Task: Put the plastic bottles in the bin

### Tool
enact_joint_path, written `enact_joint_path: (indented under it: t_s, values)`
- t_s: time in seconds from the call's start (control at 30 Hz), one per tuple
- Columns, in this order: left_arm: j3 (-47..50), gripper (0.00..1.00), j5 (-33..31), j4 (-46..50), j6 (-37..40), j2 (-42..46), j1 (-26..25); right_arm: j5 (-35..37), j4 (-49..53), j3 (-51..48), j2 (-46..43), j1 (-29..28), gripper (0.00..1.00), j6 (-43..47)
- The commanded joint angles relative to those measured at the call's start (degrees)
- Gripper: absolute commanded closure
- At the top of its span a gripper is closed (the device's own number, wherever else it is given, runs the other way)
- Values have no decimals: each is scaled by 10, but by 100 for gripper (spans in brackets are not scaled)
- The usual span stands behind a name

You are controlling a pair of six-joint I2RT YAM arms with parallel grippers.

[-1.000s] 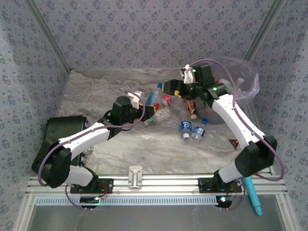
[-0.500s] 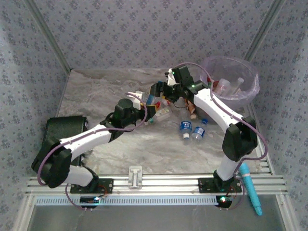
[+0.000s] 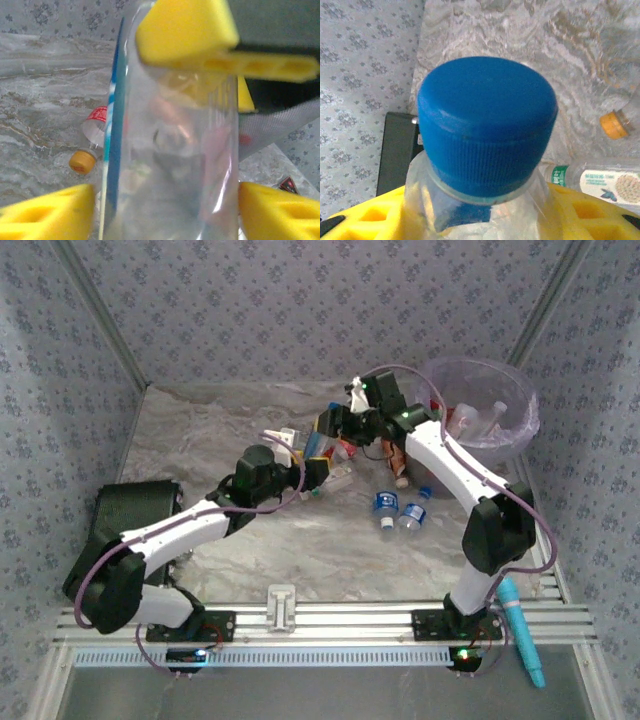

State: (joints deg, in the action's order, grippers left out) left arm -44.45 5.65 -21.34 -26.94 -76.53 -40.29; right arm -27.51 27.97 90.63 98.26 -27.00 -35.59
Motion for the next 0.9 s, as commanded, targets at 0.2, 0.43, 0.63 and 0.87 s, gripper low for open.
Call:
enact_joint_path:
  t_s: [0.2,0.43,0.63,0.87]
  values:
    - [23,0,-23,53,24,60,-2,32,115,135,-99,148,57,99]
    - [41,0,-32,62,16,60,-2,64,174,199,-134,277,59,130]
    - [28,1,-49,119,23,36,-2,158,244,209,-128,336,59,181]
    - [-27,1,-62,220,41,-23,-13,199,281,198,-86,360,59,212]
